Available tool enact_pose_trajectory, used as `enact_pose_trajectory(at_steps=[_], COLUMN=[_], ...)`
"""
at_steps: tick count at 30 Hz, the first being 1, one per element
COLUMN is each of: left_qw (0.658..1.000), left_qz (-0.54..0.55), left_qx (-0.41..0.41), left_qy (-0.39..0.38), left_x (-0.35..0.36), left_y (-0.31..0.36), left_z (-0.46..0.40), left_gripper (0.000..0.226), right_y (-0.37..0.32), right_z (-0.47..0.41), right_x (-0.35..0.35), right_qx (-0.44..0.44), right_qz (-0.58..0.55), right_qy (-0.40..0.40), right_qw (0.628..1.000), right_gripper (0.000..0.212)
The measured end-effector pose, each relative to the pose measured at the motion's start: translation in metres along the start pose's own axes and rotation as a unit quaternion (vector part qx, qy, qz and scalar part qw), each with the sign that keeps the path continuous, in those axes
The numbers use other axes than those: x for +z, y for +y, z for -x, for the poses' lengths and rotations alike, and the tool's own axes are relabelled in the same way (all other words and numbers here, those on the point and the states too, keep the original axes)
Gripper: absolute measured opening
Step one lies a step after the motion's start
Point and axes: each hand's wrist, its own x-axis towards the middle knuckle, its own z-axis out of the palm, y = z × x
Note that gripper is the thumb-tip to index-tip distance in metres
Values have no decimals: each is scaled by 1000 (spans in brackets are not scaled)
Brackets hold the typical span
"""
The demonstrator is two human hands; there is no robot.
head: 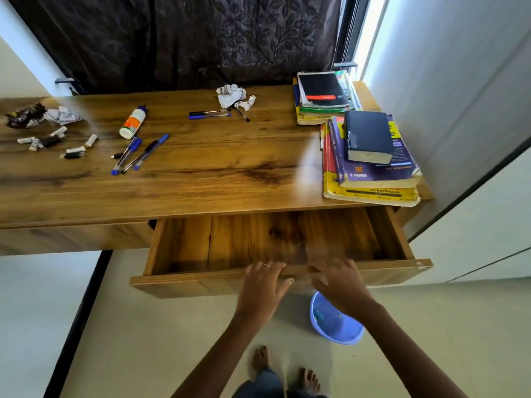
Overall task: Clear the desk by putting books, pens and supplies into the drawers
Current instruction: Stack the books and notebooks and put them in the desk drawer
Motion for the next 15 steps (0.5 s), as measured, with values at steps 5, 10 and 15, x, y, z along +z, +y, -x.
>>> enact_pose_trajectory(at_steps=[5, 10, 15], left_qw=[999, 996, 977], left_qz=[15, 59, 126], left_qx=[-37, -64, -101], left_qy=[4, -30, -138], left_x=[-3, -10, -19], left_y=[13, 25, 29], left_z=[17, 48, 63], left_gripper=[57, 39, 43], right_y=[3, 4, 12], right_z=[18, 46, 63], right_x=[13, 15, 16], right_qx=[-6, -18, -78], right_qz=[-28, -54, -88], right_qy=[56, 11, -52], right_qw=[998, 998, 992], right_gripper=[23, 28, 23])
